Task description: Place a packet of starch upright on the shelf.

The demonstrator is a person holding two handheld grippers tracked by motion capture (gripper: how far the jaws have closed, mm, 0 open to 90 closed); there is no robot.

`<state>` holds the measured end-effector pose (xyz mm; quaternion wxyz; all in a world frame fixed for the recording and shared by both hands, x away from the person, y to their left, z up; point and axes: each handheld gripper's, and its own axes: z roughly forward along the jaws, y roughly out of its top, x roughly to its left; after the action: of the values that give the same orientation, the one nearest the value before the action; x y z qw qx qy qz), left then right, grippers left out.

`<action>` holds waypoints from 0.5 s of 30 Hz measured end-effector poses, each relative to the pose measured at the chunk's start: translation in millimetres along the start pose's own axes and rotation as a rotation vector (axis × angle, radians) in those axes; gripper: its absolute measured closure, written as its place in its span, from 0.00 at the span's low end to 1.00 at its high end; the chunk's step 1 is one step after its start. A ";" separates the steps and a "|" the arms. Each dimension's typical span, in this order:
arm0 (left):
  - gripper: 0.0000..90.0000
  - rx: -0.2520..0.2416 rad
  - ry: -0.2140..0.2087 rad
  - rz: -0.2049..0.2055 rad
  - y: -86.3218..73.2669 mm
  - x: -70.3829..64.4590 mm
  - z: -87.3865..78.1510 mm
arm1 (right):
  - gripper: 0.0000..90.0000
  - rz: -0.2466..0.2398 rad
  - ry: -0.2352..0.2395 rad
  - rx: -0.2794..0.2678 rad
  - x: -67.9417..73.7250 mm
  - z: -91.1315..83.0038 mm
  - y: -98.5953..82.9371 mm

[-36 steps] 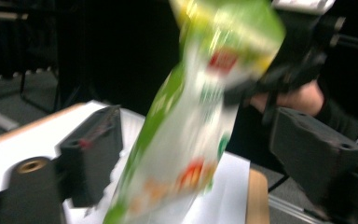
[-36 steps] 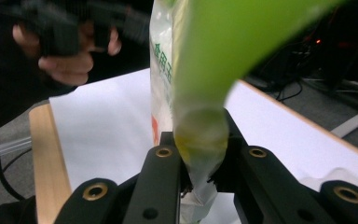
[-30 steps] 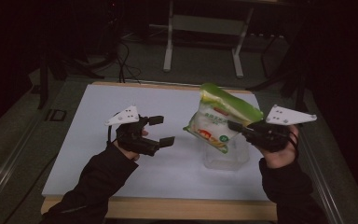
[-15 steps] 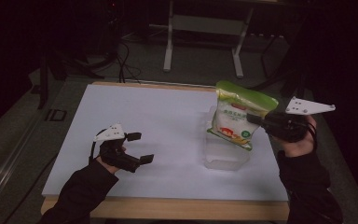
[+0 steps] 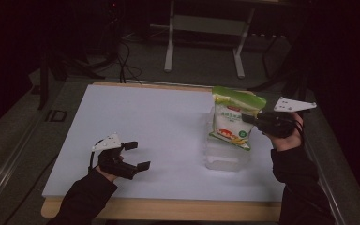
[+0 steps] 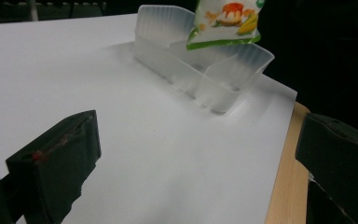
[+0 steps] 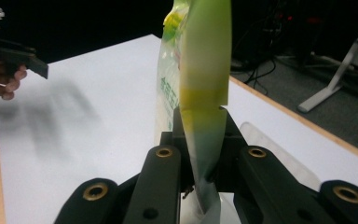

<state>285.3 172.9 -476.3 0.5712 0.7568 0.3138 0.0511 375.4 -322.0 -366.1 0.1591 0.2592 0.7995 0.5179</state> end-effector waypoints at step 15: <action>0.01 -0.005 -0.009 -0.038 -9.5 7.3 -2.0 | 0.92 0.012 0.061 0.018 -24.5 41.5 -41.2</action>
<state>286.3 179.9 -486.2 0.5753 0.7496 0.3252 0.0375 406.8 -318.8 -421.2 0.1291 0.2494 0.8071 0.5194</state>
